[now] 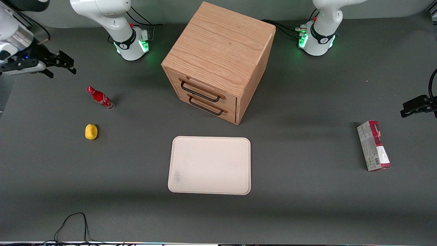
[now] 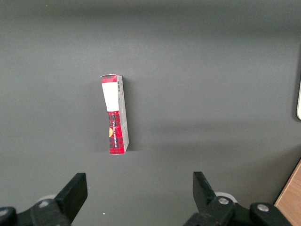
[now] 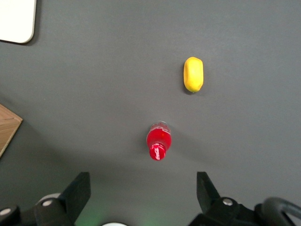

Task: Place coke bottle on tray
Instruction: 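Move the open right gripper down over the red Coca-Cola bottle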

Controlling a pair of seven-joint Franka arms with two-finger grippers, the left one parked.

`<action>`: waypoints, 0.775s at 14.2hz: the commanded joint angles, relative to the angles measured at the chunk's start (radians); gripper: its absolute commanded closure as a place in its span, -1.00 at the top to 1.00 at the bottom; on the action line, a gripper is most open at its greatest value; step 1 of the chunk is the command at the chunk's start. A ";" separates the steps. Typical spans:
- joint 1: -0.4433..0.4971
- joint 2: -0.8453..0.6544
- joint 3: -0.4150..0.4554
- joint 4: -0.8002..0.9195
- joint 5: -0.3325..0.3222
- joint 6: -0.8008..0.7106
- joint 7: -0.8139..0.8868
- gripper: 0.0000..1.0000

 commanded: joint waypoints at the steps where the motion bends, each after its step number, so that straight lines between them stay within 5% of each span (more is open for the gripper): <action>1: 0.004 0.034 -0.003 -0.059 -0.014 0.088 -0.005 1.00; 11: 0.002 0.135 -0.009 -0.180 -0.014 0.273 -0.016 1.00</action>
